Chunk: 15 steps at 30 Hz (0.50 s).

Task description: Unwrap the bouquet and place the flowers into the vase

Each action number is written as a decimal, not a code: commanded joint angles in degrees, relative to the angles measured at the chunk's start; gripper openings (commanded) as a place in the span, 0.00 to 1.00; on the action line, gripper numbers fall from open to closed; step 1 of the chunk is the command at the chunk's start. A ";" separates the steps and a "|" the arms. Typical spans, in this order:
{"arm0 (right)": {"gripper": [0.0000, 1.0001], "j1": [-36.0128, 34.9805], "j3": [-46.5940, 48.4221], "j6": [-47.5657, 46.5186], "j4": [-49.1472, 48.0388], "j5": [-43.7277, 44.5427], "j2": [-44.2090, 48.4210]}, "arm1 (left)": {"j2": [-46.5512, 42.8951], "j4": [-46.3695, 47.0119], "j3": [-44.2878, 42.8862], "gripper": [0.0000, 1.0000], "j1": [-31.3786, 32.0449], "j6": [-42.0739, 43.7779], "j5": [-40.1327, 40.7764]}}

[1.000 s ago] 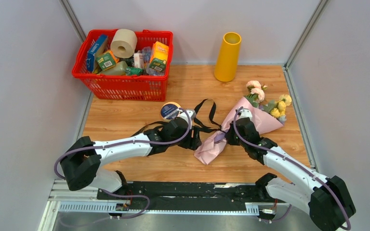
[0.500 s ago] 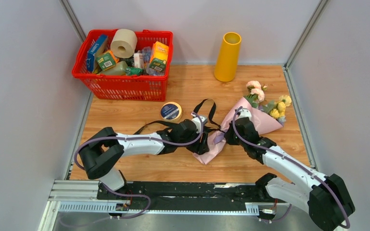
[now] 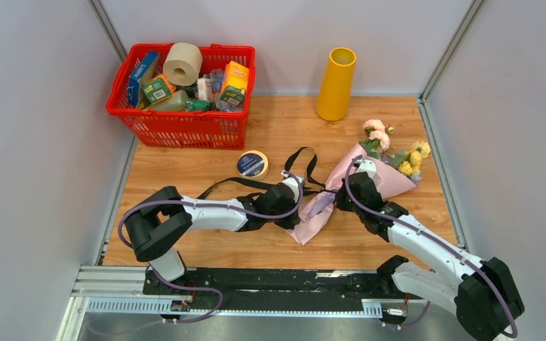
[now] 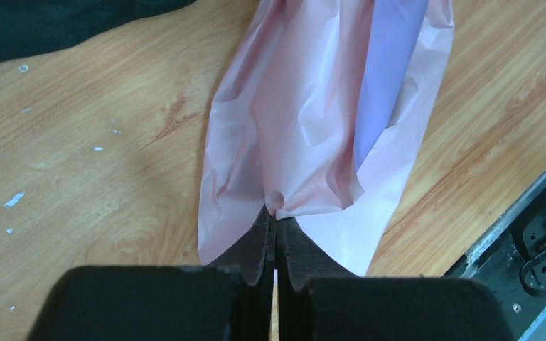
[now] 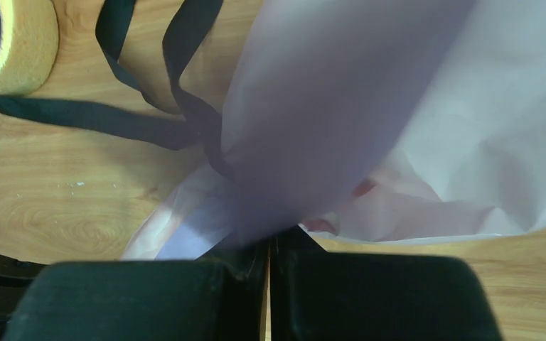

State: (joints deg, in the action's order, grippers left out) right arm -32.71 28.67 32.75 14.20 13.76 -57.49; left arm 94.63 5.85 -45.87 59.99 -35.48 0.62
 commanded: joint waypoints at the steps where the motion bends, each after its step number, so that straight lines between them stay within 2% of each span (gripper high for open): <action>1: 0.00 0.19 3.85 0.03 0.13 9.08 4.23 | 0.56 -5.49 -0.28 0.00 0.57 -1.52 3.86; 15: 0.00 2.12 12.37 -0.32 10.06 22.27 8.01 | 1.17 -9.45 -0.19 0.00 1.19 -3.01 7.55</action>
State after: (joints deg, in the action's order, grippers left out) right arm -31.68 35.75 32.73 24.12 28.42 -51.88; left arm 94.65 3.36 -46.50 60.80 -38.24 5.74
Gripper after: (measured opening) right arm 0.004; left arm 0.008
